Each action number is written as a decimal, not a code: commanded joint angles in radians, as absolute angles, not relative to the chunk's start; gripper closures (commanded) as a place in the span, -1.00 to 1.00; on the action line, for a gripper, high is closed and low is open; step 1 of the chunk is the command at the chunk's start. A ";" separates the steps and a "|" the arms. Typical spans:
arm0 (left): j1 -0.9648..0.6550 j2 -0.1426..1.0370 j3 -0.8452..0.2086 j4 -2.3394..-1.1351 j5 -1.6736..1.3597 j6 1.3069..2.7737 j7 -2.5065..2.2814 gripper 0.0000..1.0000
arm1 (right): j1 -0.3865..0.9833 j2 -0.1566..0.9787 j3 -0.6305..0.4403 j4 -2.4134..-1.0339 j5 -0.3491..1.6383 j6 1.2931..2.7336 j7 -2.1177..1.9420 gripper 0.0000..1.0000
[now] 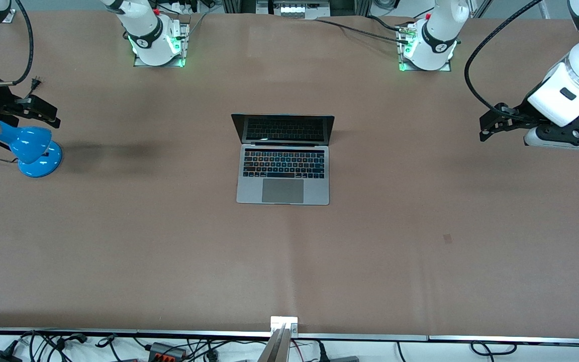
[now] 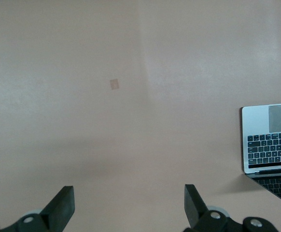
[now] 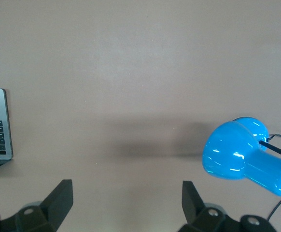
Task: Close laptop with both arms from behind
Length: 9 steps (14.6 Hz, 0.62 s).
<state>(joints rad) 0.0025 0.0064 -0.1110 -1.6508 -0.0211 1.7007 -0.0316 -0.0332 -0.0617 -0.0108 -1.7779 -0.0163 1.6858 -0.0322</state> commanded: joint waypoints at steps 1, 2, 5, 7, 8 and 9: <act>0.011 0.012 -0.123 -1.631 -0.011 1.683 -0.034 -1.00 | -0.043 -0.089 0.000 -1.793 -0.012 1.677 -0.034 -1.00; 0.011 0.012 -0.123 -1.631 -0.011 1.683 -0.034 -1.00 | -0.043 -0.086 0.000 -1.790 -0.011 1.674 -0.032 -1.00; 0.009 0.020 -0.123 -1.614 -0.011 1.680 -0.037 -1.00 | -0.043 -0.080 0.000 -1.790 -0.011 1.678 -0.032 -1.00; 0.009 0.023 -0.123 -1.608 -0.014 1.635 -0.046 -1.00 | -0.043 -0.060 0.000 -1.790 -0.011 1.678 -0.034 -1.00; 0.002 0.023 -0.123 -1.606 -0.012 1.606 -0.046 -1.00 | -0.044 -0.055 0.000 -1.790 -0.009 1.678 -0.040 -1.00; -0.008 0.025 -0.126 -1.605 -0.012 1.570 -0.045 -1.00 | -0.046 -0.051 -0.002 -1.790 -0.008 1.683 -0.046 -1.00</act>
